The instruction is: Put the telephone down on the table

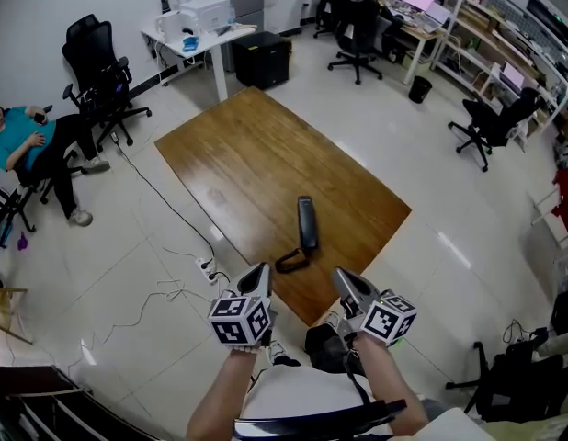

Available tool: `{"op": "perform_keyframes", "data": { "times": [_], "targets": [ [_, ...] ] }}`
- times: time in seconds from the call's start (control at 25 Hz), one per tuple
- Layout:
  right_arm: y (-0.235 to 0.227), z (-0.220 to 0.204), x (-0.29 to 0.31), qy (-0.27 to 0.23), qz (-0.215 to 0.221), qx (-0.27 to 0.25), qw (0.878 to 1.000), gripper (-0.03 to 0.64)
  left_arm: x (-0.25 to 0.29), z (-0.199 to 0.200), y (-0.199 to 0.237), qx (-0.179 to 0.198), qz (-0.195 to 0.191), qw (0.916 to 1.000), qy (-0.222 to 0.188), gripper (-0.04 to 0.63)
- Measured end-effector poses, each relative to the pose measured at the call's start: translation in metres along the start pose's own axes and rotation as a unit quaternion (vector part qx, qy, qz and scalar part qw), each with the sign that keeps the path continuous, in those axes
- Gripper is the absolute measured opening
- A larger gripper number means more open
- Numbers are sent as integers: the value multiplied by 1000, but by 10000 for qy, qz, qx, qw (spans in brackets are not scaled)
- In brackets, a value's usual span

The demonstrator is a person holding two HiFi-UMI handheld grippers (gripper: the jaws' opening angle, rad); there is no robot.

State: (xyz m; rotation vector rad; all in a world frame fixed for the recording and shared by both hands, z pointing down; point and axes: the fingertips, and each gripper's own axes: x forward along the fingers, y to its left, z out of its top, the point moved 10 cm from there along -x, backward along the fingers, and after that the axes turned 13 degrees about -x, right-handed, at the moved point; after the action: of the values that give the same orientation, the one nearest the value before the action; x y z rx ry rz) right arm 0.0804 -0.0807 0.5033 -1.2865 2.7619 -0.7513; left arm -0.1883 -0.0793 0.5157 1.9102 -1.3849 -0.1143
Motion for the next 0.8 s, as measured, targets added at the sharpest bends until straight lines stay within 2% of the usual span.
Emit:
{"op": "perform_keyframes", "data": {
  "times": [0.2, 0.52, 0.8],
  "targets": [
    [-5, 2, -12, -62, -65, 14, 10000, 0, -2, -5, -5, 33, 14, 10000, 26, 0],
    [-12, 28, -30, -253, 138, -302, 9991, 0, -4, -7, -46, 152, -87, 9997, -149, 0],
    [-25, 27, -54, -281, 175, -388, 9987, 0, -3, -27, -68, 123, -68, 9997, -190, 0]
  ]
}}
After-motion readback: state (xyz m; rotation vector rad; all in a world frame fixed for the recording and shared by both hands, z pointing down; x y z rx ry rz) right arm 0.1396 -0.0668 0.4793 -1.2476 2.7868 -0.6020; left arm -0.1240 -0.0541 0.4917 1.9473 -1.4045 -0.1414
